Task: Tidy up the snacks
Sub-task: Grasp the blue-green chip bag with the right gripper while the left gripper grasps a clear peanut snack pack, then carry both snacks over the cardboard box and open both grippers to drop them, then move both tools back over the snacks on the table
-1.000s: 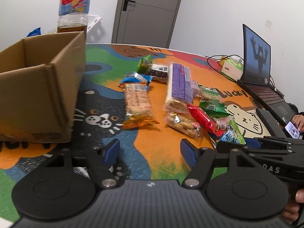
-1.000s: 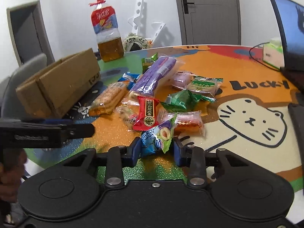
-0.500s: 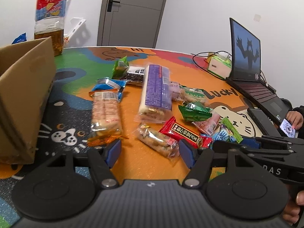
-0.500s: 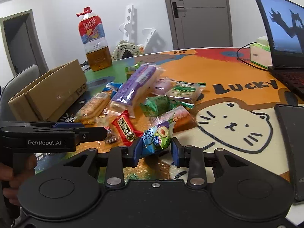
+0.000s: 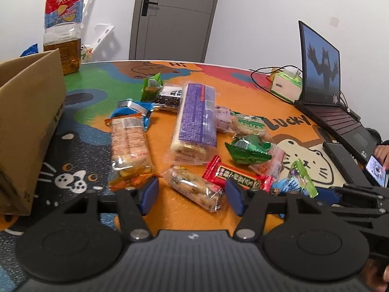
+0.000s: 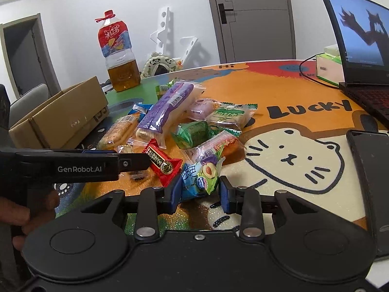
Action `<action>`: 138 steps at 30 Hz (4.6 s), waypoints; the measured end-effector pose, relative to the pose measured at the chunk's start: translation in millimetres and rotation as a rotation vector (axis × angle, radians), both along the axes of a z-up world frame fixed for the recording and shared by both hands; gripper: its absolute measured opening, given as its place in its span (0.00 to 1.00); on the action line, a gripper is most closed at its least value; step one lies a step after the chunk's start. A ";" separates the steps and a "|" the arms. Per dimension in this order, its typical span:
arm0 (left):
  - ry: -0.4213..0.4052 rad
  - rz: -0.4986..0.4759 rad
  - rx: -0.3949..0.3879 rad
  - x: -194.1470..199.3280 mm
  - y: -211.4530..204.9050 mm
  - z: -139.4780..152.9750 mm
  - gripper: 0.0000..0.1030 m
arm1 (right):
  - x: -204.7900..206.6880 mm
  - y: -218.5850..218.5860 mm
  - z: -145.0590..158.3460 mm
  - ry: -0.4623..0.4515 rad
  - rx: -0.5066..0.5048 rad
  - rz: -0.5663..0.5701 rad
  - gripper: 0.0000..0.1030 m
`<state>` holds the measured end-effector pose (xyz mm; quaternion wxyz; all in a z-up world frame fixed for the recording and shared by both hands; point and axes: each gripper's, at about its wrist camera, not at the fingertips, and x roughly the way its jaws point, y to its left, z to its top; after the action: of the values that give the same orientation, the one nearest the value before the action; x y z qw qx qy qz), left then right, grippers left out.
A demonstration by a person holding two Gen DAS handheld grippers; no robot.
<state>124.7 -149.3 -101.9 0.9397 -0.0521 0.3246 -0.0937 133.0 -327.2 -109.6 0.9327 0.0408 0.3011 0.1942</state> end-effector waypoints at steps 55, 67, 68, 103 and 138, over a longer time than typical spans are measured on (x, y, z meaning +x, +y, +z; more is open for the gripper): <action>-0.183 0.109 -0.037 -46.4 56.0 68.4 0.19 | -9.9 37.9 58.2 -0.169 0.031 0.068 0.30; -0.234 0.187 -0.038 -53.4 92.2 86.6 0.19 | -1.4 73.7 74.9 -0.204 0.063 0.140 0.30; -0.235 0.193 -0.038 -53.4 95.1 87.0 0.19 | 0.1 76.7 76.4 -0.205 0.067 0.146 0.30; -0.193 0.420 -0.058 -34.5 208.2 84.6 0.22 | 35.8 202.8 98.7 -0.225 0.121 0.341 0.30; -0.217 0.312 -0.100 -57.1 147.0 98.8 0.94 | 19.0 98.1 97.8 -0.190 0.152 0.144 0.94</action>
<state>67.6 -2.2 -3.1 0.9686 -0.1380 0.2043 0.0321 152.0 -229.1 -11.8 0.9348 0.0712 0.1981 0.2861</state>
